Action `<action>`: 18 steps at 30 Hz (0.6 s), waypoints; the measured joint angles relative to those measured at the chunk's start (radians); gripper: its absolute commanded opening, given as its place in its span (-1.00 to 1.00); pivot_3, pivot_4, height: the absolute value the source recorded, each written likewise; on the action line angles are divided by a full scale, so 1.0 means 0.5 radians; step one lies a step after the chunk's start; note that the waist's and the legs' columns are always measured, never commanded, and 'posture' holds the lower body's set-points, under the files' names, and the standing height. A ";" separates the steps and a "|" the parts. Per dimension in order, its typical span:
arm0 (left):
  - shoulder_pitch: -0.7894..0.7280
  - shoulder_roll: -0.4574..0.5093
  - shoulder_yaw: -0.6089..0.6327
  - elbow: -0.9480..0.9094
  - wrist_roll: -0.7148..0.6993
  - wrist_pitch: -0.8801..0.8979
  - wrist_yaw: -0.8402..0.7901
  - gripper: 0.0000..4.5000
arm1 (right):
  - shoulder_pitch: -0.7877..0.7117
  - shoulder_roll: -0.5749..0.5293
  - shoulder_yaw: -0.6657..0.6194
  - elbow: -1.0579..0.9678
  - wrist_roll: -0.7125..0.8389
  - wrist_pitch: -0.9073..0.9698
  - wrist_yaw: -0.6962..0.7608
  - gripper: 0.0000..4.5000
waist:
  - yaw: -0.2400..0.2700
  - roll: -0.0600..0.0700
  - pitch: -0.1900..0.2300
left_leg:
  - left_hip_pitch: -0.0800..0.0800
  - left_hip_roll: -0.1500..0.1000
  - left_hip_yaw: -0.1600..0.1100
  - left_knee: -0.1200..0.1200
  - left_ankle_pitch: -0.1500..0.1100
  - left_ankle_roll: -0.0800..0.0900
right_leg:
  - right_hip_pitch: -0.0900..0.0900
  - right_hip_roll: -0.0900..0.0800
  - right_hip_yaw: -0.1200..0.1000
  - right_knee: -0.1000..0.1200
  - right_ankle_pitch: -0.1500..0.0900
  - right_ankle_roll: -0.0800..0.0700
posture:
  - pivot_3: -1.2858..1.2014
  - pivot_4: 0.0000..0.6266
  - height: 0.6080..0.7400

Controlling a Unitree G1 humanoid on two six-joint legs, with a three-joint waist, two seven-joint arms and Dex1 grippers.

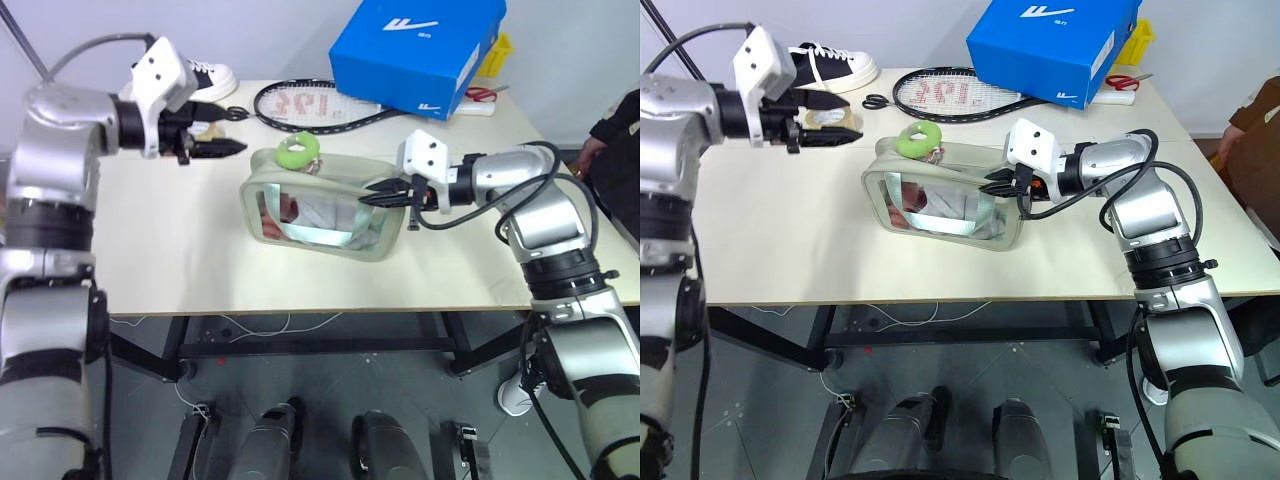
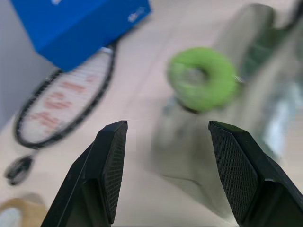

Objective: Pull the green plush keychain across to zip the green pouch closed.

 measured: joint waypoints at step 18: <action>0.318 -0.212 -0.002 -0.193 0.019 0.042 0.327 -0.97 | -0.033 0.015 0.000 0.089 -0.055 -0.043 -0.005 -1.00 | 0.014 0.000 0.000 | 0.001 0.000 -0.001 0.001 0.000 0.000 | 0.001 0.000 0.000 -0.001 0.000 0.000 | 0.03 -0.52 1.00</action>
